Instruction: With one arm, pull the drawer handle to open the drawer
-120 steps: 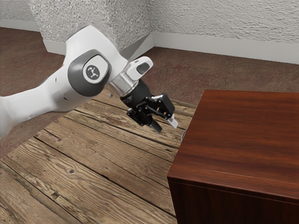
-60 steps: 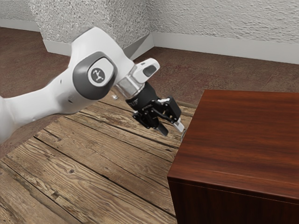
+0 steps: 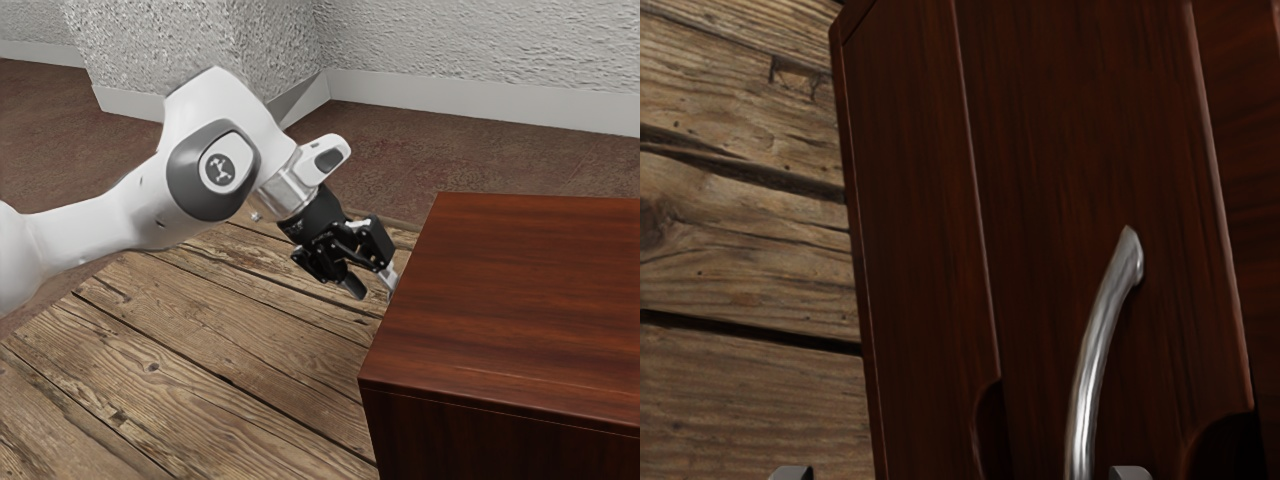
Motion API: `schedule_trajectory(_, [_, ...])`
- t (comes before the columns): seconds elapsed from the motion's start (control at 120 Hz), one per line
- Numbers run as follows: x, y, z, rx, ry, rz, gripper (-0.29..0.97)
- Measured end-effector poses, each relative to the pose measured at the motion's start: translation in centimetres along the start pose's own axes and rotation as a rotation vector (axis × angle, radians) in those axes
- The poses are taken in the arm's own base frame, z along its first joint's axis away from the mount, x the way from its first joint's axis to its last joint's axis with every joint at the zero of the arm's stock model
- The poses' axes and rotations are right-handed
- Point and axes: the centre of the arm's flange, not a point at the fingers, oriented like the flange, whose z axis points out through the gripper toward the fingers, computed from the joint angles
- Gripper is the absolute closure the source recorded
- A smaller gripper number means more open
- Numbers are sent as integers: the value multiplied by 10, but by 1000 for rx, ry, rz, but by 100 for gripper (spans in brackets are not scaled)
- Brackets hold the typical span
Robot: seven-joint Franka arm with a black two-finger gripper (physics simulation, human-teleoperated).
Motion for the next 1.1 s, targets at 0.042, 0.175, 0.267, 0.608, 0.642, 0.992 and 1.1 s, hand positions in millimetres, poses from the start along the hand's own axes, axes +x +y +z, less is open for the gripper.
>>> schedule_trajectory(0.042, [0, 0, 0, 0, 0, 0, 34])
schedule_trajectory(0.175, [-1, -2, 4, 2, -6, -6, 34])
schedule_trajectory(0.267, [-2, -1, 5, 1, -6, -4, 35])
schedule_trajectory(0.608, [-4, 4, 5, 1, -4, 6, 61])
schedule_trajectory(0.642, [-4, 4, 5, 1, -3, 7, 64])
schedule_trajectory(0.992, [-8, -5, -6, 9, 7, -8, 77])
schedule_trajectory(1.1, [-9, -12, -10, 14, 12, -20, 78])
